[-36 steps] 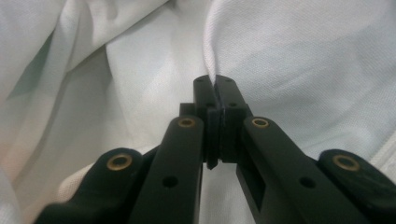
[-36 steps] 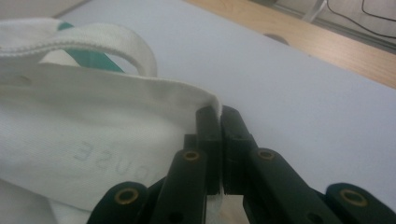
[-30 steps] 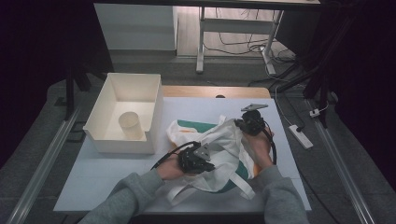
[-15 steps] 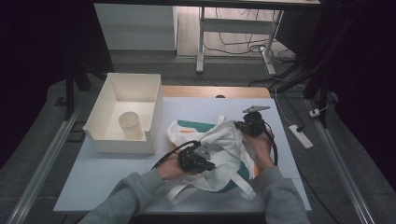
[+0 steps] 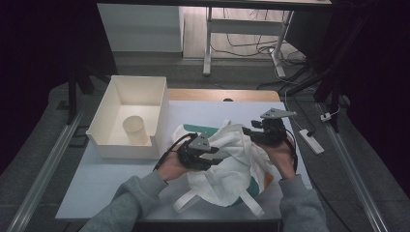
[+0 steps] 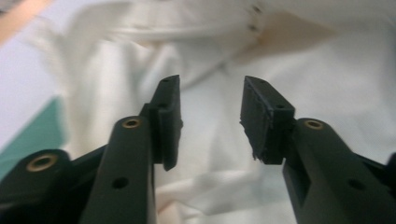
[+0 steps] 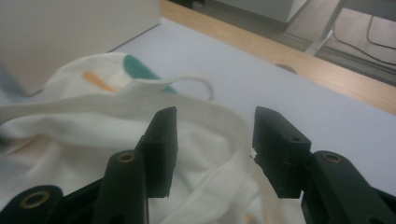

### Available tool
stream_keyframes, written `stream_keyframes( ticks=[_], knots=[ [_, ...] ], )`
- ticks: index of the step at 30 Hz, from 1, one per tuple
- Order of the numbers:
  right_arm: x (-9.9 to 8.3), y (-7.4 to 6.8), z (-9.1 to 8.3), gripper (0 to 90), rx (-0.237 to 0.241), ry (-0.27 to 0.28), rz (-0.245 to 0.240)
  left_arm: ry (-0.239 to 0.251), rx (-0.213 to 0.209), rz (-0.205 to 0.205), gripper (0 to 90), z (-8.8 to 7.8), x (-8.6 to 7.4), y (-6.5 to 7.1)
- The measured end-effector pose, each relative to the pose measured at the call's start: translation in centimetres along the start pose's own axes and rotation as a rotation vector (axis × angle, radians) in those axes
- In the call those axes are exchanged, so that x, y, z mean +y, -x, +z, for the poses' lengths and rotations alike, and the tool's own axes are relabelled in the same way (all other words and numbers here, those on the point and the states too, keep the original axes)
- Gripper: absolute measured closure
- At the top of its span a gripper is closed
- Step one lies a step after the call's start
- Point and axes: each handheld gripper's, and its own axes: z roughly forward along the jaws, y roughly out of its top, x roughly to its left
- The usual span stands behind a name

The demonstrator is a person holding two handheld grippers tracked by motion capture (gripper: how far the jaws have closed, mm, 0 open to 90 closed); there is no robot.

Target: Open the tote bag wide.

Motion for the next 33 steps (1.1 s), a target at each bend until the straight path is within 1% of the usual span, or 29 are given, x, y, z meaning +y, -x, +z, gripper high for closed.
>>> stream_keyframes(
  ticks=[3, 5, 11, 13, 15, 19, 22, 24, 25, 26, 30, 33],
  knots=[
    [-0.1, -1.5, -1.1, 49.2, 0.032, -0.015, -0.026, 0.018, 0.041, -0.034, 53.0, -0.4, 0.0, -0.8],
    [-0.3, -2.2, -1.4, 48.6, 0.049, -0.025, -0.042, 0.015, 0.06, -0.058, 51.5, -0.5, -0.1, -1.2],
    [-0.8, -3.5, -1.6, 47.6, 0.074, -0.037, -0.045, -0.018, 0.129, -0.105, 47.3, -0.1, -0.5, -2.3],
    [-1.0, -4.0, -1.8, 46.9, 0.076, -0.042, -0.047, -0.04, 0.126, -0.122, 46.9, 0.3, -0.8, -2.7],
    [-1.1, -4.5, -2.2, 46.1, 0.075, -0.049, -0.051, -0.069, 0.12, -0.132, 46.1, 0.7, -1.0, -3.0],
    [-1.3, -5.9, -3.5, 45.3, 0.058, -0.054, -0.065, -0.123, 0.094, -0.127, 45.8, 1.6, -1.4, -3.2],
    [-1.5, -6.8, -4.3, 45.3, 0.038, -0.069, -0.073, -0.147, 0.095, -0.125, 50.9, 2.0, -1.7, -3.3],
    [-1.7, -7.3, -4.7, 45.5, 0.009, -0.089, -0.092, -0.152, 0.093, -0.131, 57.0, 2.0, -1.8, -3.5],
    [-1.8, -7.4, -4.9, 45.6, -0.004, -0.098, -0.101, -0.153, 0.093, -0.134, 61.6, 2.0, -1.9, -3.5],
    [-1.9, -7.5, -5.1, 45.9, -0.01, -0.106, -0.102, -0.157, 0.088, -0.136, 64.2, 2.0, -1.9, -3.6],
    [-2.5, -7.6, -5.6, 47.6, -0.026, -0.141, -0.095, -0.171, 0.089, -0.132, 72.9, 2.1, -2.0, -3.6],
    [-3.2, -7.1, -5.5, 49.0, -0.016, -0.179, -0.084, -0.181, 0.092, -0.127, 78.0, 2.2, -2.0, -3.5]
  ],
)
